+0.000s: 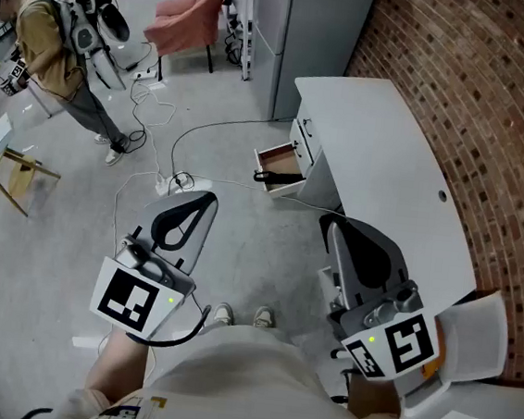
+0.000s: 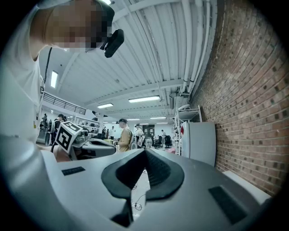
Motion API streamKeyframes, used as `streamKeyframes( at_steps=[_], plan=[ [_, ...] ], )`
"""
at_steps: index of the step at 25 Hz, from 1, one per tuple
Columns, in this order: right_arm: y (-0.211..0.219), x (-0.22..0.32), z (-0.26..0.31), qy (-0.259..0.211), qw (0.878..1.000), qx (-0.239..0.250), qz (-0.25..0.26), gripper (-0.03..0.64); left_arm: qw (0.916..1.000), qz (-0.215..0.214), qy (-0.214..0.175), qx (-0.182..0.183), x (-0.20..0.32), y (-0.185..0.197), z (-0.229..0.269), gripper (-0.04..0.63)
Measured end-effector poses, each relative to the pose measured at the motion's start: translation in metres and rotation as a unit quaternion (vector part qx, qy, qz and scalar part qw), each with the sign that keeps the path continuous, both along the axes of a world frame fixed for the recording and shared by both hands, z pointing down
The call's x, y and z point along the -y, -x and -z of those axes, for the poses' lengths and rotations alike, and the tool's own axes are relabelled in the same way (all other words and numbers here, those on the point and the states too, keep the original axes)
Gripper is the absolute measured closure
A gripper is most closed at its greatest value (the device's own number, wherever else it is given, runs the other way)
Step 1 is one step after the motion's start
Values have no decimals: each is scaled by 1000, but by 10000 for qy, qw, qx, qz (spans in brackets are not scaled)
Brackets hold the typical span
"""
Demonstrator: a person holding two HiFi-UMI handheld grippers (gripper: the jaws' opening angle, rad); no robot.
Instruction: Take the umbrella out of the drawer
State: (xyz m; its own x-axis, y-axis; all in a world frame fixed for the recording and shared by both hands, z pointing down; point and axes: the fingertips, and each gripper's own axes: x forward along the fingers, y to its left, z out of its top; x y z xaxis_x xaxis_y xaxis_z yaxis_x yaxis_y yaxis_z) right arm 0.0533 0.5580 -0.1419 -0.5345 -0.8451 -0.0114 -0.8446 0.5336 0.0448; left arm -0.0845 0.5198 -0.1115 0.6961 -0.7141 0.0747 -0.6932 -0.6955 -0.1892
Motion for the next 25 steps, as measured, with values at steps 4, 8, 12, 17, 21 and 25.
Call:
streamKeyframes(
  at_steps=[4,8,12,17,21,25],
  plan=[
    [-6,3,1,-37,9997,240,-42,609,10000,5,16,-7,4,-3,-2,588],
    [-16,4,4,-119,9989,442,-15,611,10000,-9,30,-2,6,-11,-4,588],
    [-20,5,1,-80,9994,328,36,609,10000,-28,44,-15,8,-19,-6,588],
    [-29,9,-2,-26,9995,325,57,610,10000,-12,45,27,12,-29,-8,588],
    [-38,12,-8,5,9994,330,87,609,10000,29,72,60,13,-38,-12,588],
    [-48,18,-16,124,9987,475,119,609,9998,61,108,156,15,-50,-21,588]
  ],
)
